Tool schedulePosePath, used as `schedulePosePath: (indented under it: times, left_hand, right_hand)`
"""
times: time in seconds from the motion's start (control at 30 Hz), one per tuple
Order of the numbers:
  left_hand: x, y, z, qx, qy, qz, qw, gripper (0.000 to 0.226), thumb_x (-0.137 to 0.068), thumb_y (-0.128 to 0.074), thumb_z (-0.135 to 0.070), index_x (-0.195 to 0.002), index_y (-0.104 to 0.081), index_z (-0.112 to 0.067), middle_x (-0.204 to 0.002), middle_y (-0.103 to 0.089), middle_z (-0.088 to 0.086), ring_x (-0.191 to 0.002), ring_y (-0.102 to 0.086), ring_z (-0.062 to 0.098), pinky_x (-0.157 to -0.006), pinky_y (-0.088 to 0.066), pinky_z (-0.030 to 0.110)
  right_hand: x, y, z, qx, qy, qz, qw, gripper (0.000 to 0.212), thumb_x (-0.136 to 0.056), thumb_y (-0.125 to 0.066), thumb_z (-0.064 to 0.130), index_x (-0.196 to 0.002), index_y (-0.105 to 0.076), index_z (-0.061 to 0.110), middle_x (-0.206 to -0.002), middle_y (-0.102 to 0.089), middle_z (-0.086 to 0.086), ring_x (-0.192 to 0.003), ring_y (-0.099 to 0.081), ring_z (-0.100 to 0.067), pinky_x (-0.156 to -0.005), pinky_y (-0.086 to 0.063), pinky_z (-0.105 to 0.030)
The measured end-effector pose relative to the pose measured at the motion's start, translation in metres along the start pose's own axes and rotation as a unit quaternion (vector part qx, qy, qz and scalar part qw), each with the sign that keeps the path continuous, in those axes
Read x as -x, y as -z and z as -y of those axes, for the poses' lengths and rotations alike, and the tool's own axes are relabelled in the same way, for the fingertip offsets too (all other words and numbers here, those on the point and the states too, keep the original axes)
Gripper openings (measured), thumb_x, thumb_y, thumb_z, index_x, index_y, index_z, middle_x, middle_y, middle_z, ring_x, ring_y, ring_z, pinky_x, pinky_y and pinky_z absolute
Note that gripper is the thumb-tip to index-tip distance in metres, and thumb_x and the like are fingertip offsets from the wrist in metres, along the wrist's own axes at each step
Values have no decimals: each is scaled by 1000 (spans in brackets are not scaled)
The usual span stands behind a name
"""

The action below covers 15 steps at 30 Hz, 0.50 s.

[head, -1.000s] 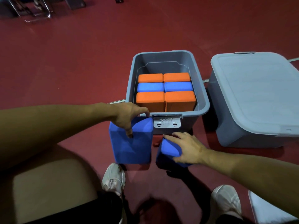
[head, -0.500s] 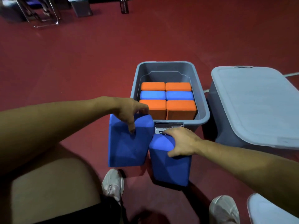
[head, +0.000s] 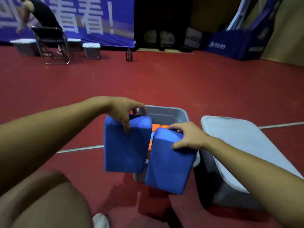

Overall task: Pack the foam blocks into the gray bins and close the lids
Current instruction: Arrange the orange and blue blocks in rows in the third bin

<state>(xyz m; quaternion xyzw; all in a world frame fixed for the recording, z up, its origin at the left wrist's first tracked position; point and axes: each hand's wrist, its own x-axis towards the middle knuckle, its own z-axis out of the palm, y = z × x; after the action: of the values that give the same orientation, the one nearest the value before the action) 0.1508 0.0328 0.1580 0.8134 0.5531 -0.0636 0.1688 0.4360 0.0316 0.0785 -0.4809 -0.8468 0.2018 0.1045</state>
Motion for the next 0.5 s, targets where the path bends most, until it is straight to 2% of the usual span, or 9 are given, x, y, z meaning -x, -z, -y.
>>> schedulePosePath:
  times: [0.07, 0.13, 0.23, 0.33, 0.4, 0.5]
  left_hand:
    - [5, 24, -8, -13, -4, -40, 999, 85, -52, -94, -26, -125, -53, -40, -119, -60, -12, -100, -61, 15, -88, -49, 29]
    - [5, 43, -12, -25, -5, -66, 997, 82, -53, -92, -25, -124, -54, -39, -119, -59, -11, -101, -60, 16, -88, -47, 28]
    - [0, 67, -18, -45, -11, -109, 993, 80, -55, -90, -23, -125, -55, -39, -123, -60, -7, -102, -59, 18, -86, -45, 27]
    - [-17, 82, -16, -55, -8, -142, 988, 81, -54, -87, -22, -127, -54, -38, -124, -60, -5, -100, -57, 19, -83, -44, 27]
    - [-33, 90, -14, -55, -9, -169, 984, 82, -52, -87, -21, -126, -55, -38, -122, -61, -4, -99, -56, 20, -81, -43, 28]
    - [-63, 96, -8, -57, -15, -213, 975, 83, -50, -86, -19, -125, -56, -38, -120, -62, -2, -98, -55, 22, -80, -46, 32]
  right_hand:
    - [-3, 21, 8, 6, 6, -20, 1000, 72, -50, -74, 45, -121, -64, 32, -110, -65, 19, -99, -58, 2, -88, -44, -16]
    - [-7, 41, 16, 13, 14, -49, 999, 73, -51, -73, 43, -122, -64, 30, -114, -66, 17, -102, -58, 2, -89, -42, -14]
    - [-20, 68, 21, 53, 27, -110, 992, 77, -50, -68, 48, -126, -60, 32, -120, -67, 13, -108, -60, -11, -96, -46, -31]
    - [-36, 89, 19, 105, 21, -161, 981, 87, -48, -59, 55, -134, -51, 39, -120, -64, 7, -110, -55, -25, -97, -45, -45]
    - [-48, 99, 15, 135, 19, -180, 974, 88, -51, -59, 50, -137, -48, 39, -118, -63, 3, -110, -51, -28, -97, -44, -46]
    - [-74, 110, 0, 147, 18, -195, 969, 89, -54, -58, 48, -141, -45, 37, -124, -59, 6, -110, -48, -26, -97, -41, -45]
